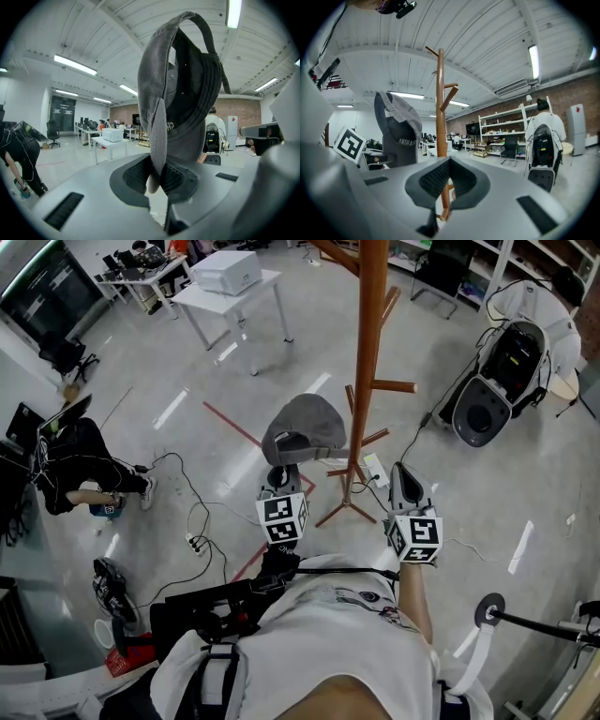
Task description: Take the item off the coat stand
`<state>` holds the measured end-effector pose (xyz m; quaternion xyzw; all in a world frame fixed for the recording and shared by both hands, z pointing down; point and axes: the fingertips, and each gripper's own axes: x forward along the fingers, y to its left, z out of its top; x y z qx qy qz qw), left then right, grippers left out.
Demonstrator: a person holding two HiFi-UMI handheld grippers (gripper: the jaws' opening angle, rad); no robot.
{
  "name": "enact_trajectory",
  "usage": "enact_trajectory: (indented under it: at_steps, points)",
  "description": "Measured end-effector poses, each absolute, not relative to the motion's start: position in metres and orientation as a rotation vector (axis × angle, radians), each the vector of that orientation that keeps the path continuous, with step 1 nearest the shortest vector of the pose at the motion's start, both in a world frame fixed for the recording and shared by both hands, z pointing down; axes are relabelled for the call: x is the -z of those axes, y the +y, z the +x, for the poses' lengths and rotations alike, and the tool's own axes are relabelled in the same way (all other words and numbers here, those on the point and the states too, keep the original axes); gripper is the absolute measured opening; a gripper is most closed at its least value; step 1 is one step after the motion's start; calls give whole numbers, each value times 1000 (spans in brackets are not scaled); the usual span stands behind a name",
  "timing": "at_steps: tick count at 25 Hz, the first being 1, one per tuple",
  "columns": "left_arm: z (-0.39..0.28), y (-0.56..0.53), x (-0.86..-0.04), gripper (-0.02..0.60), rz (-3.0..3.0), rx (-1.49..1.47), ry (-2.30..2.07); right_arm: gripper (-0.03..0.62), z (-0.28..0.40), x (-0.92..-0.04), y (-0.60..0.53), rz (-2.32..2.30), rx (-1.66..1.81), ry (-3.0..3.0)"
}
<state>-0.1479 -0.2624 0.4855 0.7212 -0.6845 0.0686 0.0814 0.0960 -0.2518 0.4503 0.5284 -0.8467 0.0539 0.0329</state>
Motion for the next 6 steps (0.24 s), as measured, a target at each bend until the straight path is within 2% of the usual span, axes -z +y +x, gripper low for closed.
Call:
enact_trajectory:
  at_steps: [6]
  points:
    - [-148,-265,-488,25,2153,-203,-2047,3,97,-453,-253,1631,-164,-2603]
